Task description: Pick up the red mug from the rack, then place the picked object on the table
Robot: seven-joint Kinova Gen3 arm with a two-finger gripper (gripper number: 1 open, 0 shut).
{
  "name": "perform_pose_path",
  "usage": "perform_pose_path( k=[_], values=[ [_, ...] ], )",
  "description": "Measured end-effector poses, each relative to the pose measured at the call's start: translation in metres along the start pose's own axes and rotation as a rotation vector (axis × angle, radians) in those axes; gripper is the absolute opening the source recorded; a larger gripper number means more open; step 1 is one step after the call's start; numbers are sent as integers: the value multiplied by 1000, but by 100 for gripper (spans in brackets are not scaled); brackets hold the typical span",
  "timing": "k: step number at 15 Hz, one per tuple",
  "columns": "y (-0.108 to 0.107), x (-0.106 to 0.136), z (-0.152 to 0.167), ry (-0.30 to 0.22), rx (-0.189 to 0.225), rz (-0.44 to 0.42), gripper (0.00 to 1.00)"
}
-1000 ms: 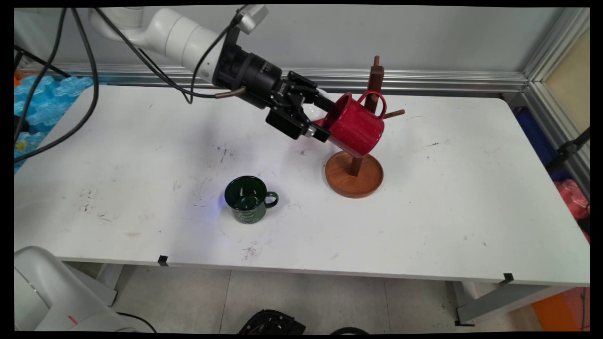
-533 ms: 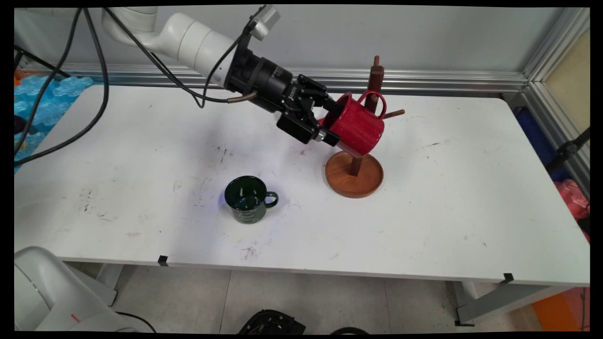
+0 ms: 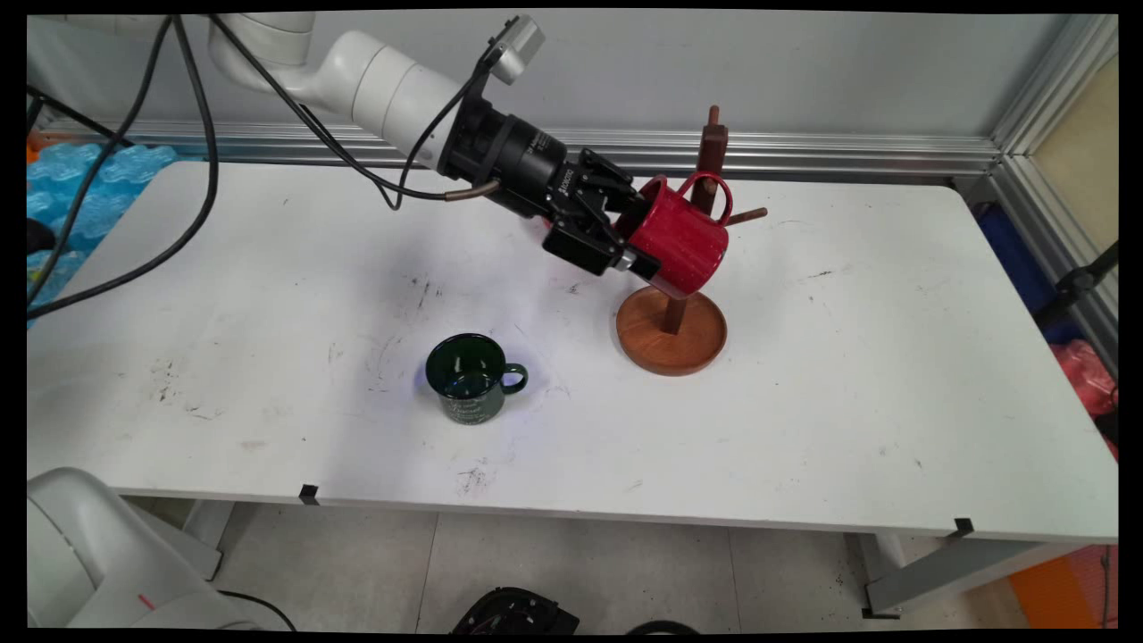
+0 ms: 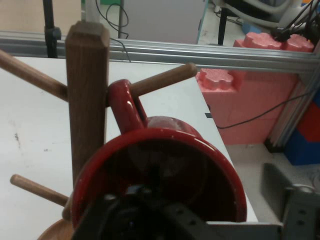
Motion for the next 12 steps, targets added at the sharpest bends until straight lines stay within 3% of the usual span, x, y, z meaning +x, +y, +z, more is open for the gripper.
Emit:
perform_pose_path(
  k=[12],
  values=[
    [-3,-1,5,-3,15,0,0]
  ],
)
